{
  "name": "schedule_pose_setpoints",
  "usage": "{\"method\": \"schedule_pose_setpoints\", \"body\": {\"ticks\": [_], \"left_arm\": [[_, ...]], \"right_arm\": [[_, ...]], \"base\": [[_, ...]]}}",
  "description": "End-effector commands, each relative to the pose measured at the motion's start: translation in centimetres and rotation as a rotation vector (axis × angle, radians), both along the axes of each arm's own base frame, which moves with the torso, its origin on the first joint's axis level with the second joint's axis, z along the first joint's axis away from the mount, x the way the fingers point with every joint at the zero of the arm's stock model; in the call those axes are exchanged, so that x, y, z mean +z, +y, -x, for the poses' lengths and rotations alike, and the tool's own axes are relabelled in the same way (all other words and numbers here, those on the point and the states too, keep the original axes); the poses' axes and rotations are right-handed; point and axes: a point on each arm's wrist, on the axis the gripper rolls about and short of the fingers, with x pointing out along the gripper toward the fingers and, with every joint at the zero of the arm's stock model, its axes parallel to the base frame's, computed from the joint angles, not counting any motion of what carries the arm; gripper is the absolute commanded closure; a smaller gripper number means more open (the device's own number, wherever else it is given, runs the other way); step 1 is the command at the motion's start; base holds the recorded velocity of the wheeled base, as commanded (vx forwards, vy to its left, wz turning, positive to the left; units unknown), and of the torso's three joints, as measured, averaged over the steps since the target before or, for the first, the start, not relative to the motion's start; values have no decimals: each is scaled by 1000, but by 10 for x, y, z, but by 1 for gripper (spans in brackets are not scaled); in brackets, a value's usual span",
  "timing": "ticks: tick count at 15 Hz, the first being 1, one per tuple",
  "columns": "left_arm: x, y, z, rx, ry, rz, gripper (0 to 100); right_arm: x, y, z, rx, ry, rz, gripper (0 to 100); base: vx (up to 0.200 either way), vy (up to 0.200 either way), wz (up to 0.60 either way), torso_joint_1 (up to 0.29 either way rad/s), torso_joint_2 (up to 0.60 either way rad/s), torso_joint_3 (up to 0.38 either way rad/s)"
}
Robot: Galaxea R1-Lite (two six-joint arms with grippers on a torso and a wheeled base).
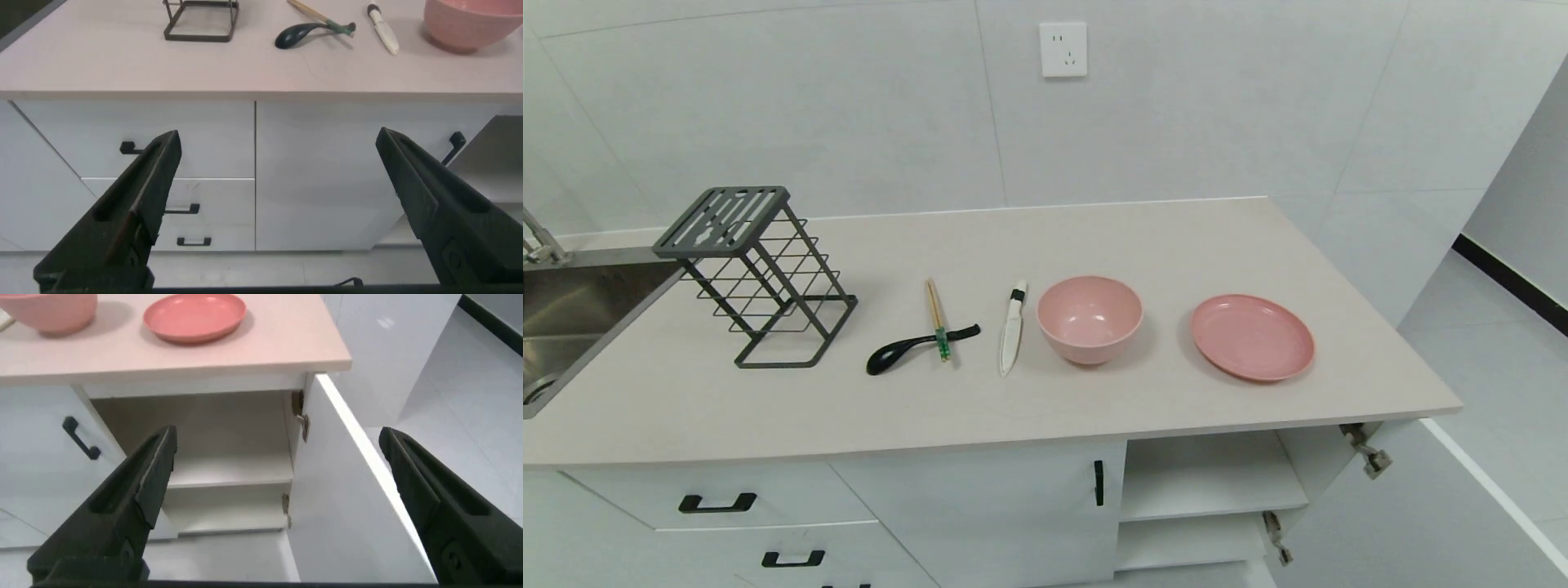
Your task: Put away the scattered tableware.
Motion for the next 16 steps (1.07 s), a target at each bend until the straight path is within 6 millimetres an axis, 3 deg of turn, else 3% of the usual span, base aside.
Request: {"method": "schedule_pose_setpoints", "body": {"ticks": [1,6,12,16], "left_arm": [[0,0,0,1,1,1,0],[0,0,0,1,1,1,0],[0,0,0,-1,1,0,0],[0,0,0,-2,3,-7,0]], "right_arm": [[0,0,0,2,0,1,0],[0,0,0,2,3,9,0],[0,0,0,8,-1,4,0],[16,0,1,19,-156,9,0]], "base": [[200,0,0,305,-579,-290],[0,0,0,262,-499,-244],[0,0,0,9,-10,-8],[0,0,0,0,0,0]]}}
